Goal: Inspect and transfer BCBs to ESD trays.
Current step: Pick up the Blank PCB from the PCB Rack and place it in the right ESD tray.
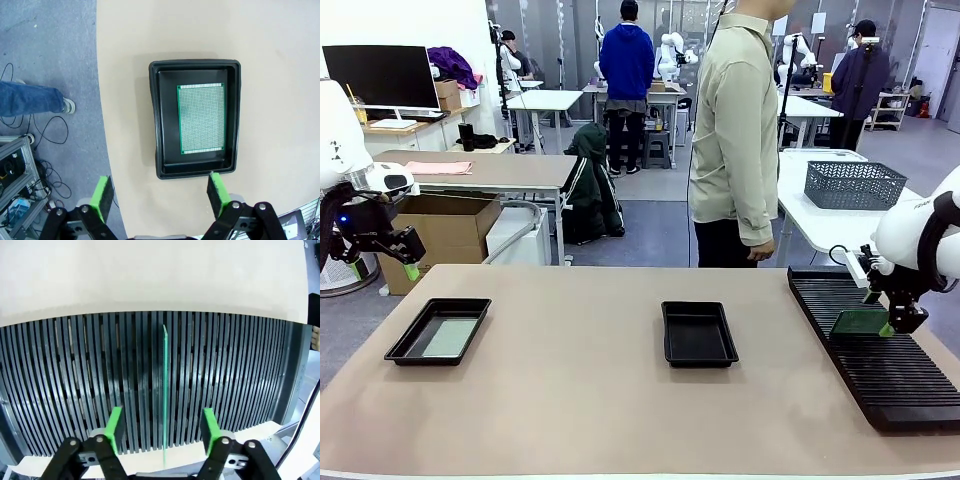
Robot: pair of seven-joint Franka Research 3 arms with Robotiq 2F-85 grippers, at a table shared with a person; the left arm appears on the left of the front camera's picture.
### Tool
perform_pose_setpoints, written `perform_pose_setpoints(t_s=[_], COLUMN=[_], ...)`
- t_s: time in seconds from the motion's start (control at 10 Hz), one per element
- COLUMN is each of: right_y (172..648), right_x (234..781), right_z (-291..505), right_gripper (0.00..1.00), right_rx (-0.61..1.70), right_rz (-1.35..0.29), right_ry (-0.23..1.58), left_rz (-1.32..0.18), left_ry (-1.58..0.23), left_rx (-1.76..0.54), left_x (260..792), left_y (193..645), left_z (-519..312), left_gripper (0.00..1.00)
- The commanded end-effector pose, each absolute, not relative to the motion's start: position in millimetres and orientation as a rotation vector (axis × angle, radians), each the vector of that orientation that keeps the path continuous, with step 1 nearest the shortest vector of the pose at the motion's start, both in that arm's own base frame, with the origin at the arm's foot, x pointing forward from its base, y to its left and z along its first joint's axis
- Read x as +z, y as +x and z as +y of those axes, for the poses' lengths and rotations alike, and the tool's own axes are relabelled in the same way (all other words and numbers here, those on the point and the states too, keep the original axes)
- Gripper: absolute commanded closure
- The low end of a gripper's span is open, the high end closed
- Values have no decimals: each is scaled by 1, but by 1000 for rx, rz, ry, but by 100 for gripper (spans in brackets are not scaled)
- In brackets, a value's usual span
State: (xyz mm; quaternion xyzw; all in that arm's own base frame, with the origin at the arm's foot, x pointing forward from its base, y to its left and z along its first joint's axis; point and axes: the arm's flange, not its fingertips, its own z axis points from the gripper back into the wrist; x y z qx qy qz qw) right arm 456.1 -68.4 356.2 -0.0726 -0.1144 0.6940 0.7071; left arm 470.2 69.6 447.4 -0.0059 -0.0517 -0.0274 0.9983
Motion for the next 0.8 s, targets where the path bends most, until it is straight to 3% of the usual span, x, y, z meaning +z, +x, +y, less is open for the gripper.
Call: perform_pose_setpoints(t_s=[0.0, 0.7], right_y=[456, 461], right_x=[349, 347], right_z=[-78, -79], right_gripper=[31, 70], right_rx=[1556, 1554], right_rz=[-304, -296], right_ry=[-167, -160], left_rz=[-107, -107], left_ry=[-10, -10], left_rx=[-53, -53], left_x=[446, 446], left_y=[470, 470], left_z=[70, 70], left_gripper=[0, 0])
